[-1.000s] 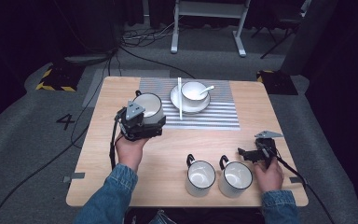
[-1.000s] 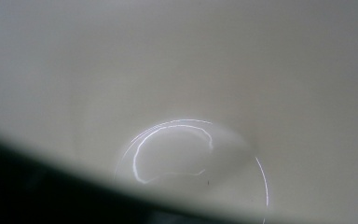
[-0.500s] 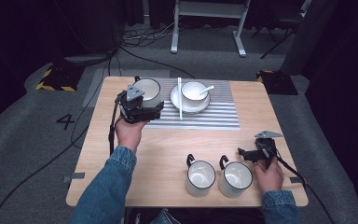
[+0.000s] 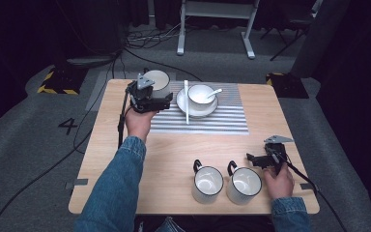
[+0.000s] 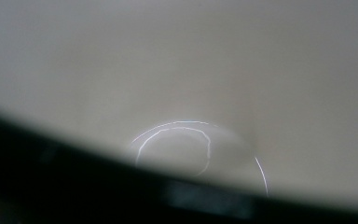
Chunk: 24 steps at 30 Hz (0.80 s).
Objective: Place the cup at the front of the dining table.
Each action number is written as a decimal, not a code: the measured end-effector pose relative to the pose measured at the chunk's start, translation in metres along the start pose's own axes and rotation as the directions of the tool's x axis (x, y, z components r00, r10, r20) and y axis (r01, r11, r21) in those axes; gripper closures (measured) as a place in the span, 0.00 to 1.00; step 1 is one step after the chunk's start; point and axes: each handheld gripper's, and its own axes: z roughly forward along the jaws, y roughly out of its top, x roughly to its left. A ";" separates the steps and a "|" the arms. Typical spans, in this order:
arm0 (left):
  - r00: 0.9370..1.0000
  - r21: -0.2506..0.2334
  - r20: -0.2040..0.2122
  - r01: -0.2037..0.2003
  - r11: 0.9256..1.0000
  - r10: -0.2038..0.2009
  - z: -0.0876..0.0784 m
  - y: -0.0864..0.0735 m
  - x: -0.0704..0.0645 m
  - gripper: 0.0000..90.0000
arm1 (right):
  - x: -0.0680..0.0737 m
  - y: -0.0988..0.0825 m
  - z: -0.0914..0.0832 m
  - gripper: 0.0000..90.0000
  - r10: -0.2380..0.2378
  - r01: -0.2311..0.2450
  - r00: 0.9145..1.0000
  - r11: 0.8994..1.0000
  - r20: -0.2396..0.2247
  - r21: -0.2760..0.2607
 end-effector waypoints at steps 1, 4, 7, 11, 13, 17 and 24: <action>1.000 -0.001 0.003 0.006 1.000 -0.006 0.003 0.001 0.000 0.04 | 0.000 0.000 0.000 0.00 0.001 -0.001 1.000 1.000 0.000 0.001; 1.000 -0.003 -0.003 -0.003 1.000 0.003 0.012 0.006 0.003 0.05 | 0.000 0.000 0.000 0.00 0.000 0.000 1.000 1.000 0.001 0.000; 1.000 -0.013 -0.007 0.002 1.000 -0.002 0.021 0.009 0.004 0.05 | 0.000 0.000 0.000 0.00 0.000 0.000 1.000 1.000 0.000 0.000; 1.000 0.012 -0.011 -0.022 1.000 0.022 0.030 0.015 0.008 0.05 | 0.000 0.000 0.000 0.00 -0.004 0.004 1.000 1.000 -0.005 -0.001; 1.000 0.009 -0.006 -0.015 1.000 0.015 0.034 0.018 0.015 0.05 | -0.001 0.000 0.000 0.00 -0.005 0.005 1.000 1.000 -0.005 -0.001; 1.000 0.015 -0.019 0.013 1.000 -0.013 0.044 0.021 0.024 0.05 | -0.001 0.000 0.000 0.00 -0.006 0.006 1.000 1.000 -0.007 -0.001; 0.987 -0.030 -0.026 0.159 0.987 -0.160 0.064 0.012 0.034 0.05 | -0.001 0.000 0.000 0.00 -0.006 0.006 1.000 1.000 -0.005 -0.002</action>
